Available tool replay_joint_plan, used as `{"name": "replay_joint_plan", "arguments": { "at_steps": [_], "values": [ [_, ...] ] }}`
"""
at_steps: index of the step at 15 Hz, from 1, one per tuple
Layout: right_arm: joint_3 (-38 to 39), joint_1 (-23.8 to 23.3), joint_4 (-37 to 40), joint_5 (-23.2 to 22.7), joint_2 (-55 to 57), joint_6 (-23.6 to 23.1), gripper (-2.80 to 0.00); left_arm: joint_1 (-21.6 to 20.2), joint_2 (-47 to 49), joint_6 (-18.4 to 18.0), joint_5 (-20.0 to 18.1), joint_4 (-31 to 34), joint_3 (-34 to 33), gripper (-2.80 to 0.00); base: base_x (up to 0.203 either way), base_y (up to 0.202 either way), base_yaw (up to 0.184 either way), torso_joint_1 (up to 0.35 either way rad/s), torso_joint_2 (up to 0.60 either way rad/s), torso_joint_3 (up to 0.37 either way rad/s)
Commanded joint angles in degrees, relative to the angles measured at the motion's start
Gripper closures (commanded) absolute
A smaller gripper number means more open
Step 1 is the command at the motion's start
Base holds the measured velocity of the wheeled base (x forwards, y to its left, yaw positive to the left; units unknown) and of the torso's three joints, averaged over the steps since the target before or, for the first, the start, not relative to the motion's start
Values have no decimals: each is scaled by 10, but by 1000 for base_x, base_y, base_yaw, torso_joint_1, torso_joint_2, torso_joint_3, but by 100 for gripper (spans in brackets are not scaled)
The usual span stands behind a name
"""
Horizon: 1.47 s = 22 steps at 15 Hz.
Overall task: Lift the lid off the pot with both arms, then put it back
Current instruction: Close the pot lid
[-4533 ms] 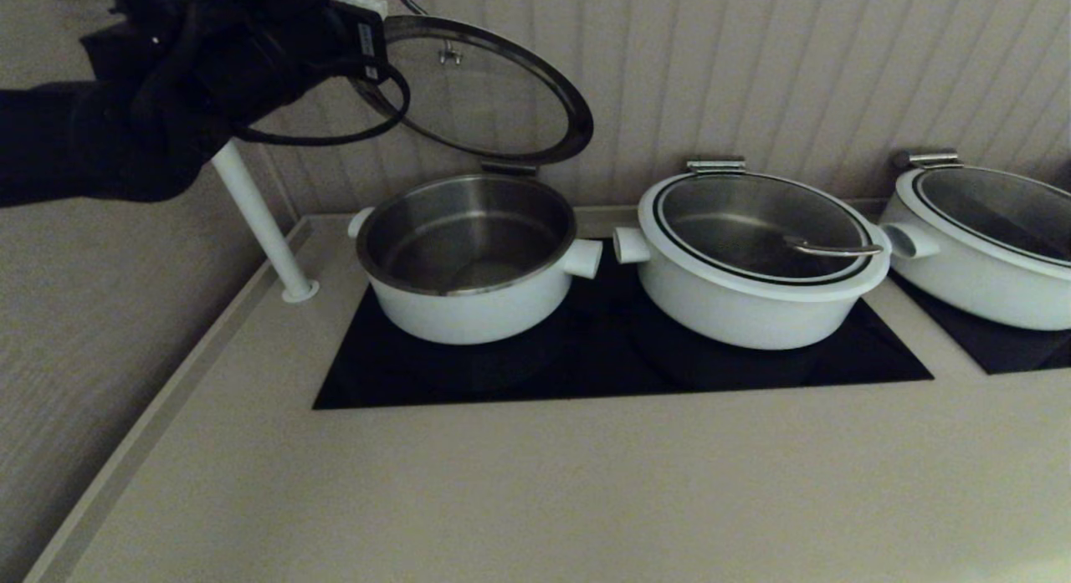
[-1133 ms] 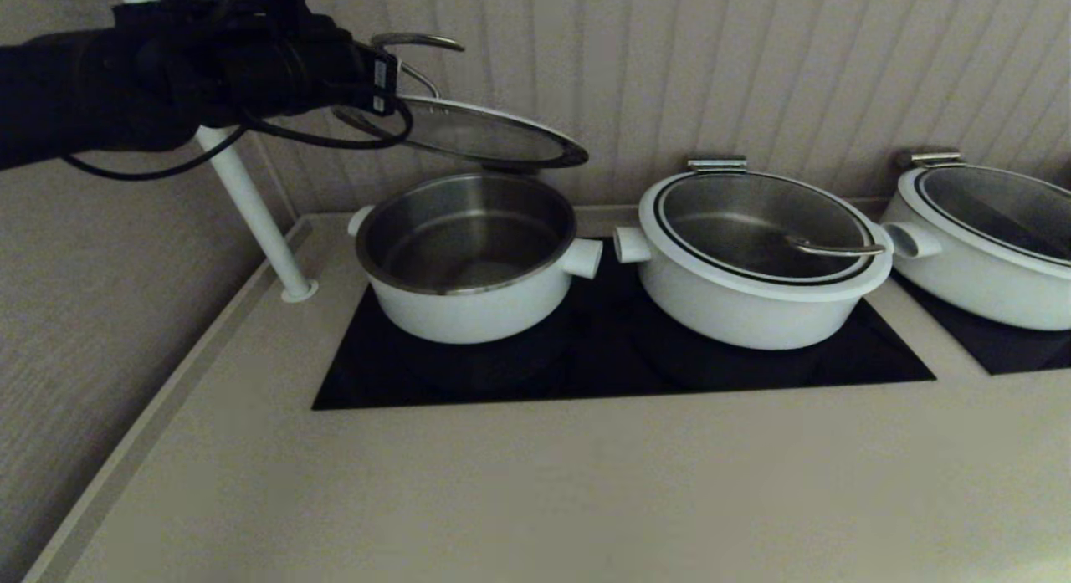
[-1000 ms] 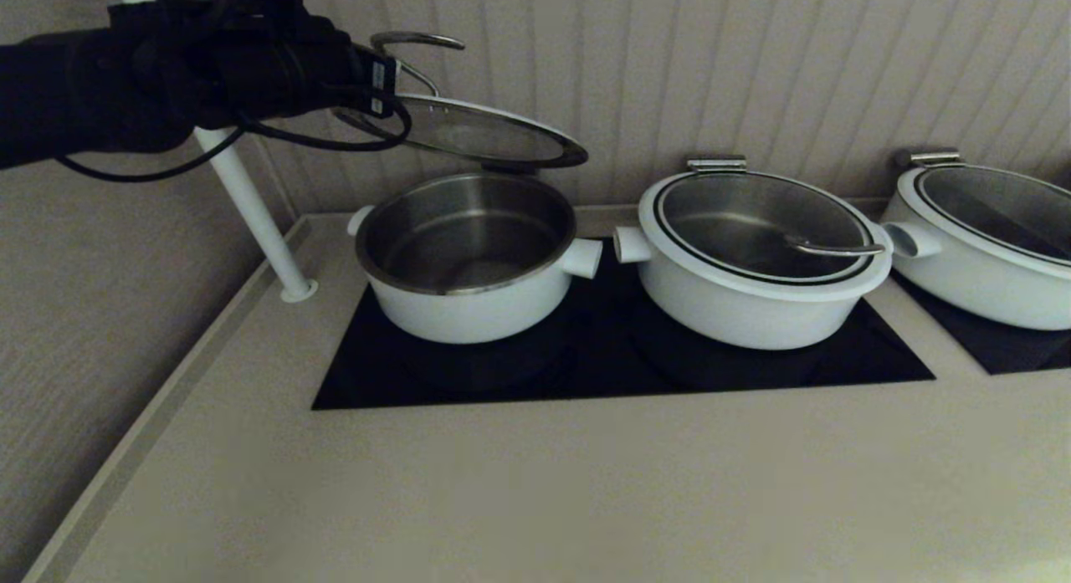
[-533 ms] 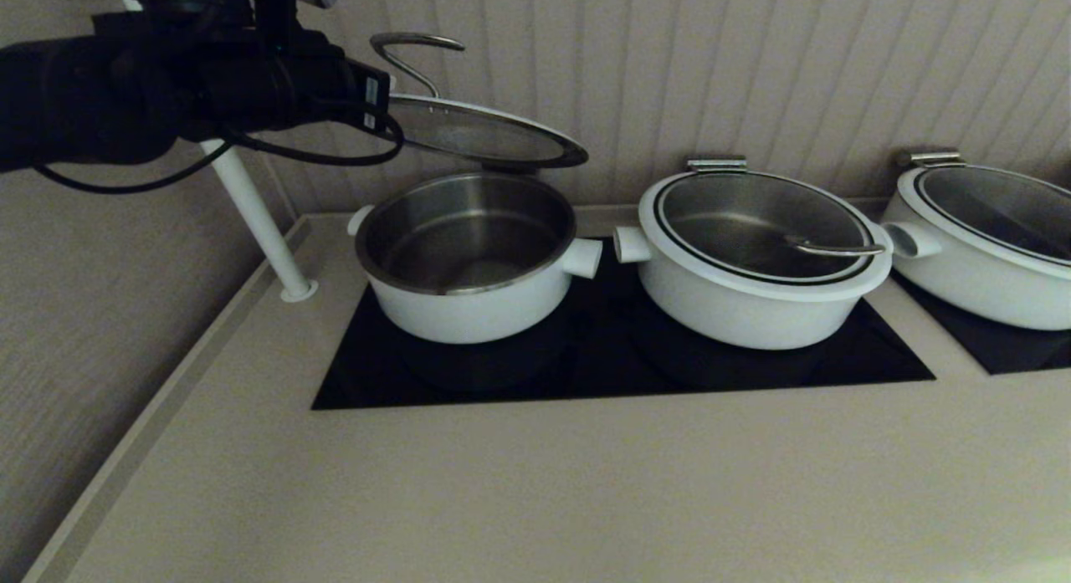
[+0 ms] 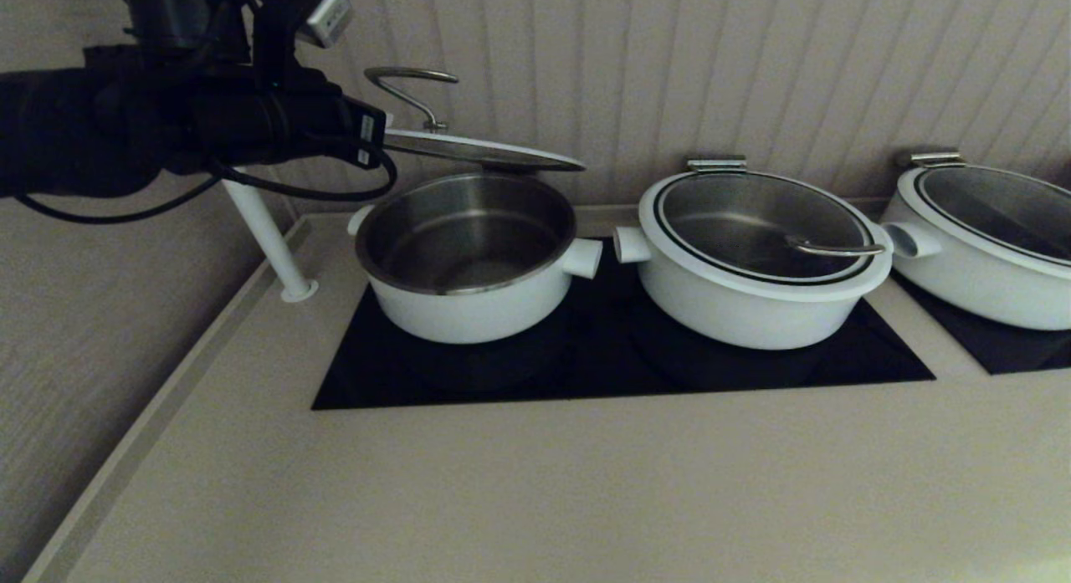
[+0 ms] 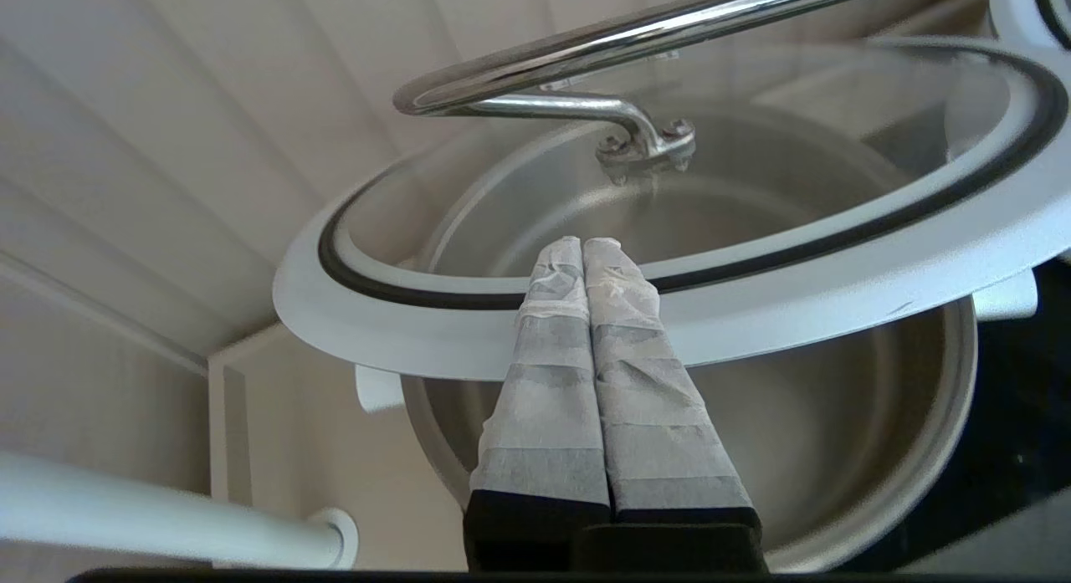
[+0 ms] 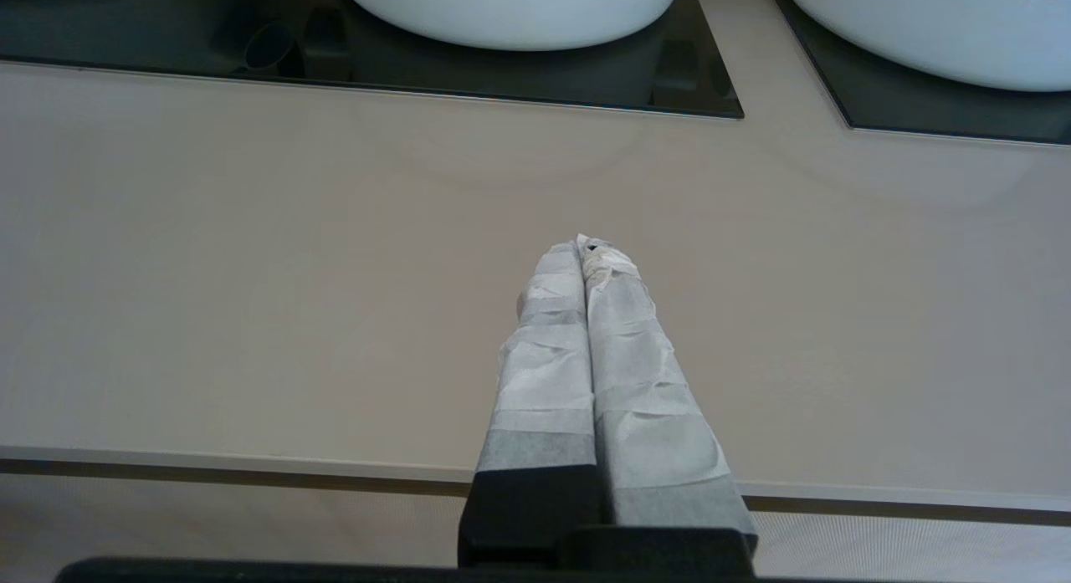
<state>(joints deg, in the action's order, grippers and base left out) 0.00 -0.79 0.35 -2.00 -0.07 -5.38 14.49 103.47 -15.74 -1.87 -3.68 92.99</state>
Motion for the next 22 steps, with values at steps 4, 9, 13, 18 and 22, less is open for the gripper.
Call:
{"name": "replay_joint_plan", "arguments": {
  "at_steps": [4, 9, 13, 18, 22],
  "values": [
    [0, 0, 0, 0, 1, -1, 0, 0, -20, 2, 0, -1, -51, 0, 0, 0, 0, 0, 0, 0],
    [0, 0, 0, 0, 1, -1, 0, 0, -19, 2, 1, -3, -69, 0, 0, 0, 0, 0, 0, 0],
    [0, 0, 0, 0, 1, -1, 0, 0, -20, 3, 1, -3, -79, 0, 0, 0, 0, 0, 0, 0],
    [0, 0, 0, 0, 1, -1, 0, 0, -21, 1, 1, -81, -132, 0, 0, 0, 0, 0, 0, 0],
    [0, 0, 0, 0, 1, -1, 0, 0, -26, 4, 2, -99, -174, 0, 0, 0, 0, 0, 0, 0]
  ]
}}
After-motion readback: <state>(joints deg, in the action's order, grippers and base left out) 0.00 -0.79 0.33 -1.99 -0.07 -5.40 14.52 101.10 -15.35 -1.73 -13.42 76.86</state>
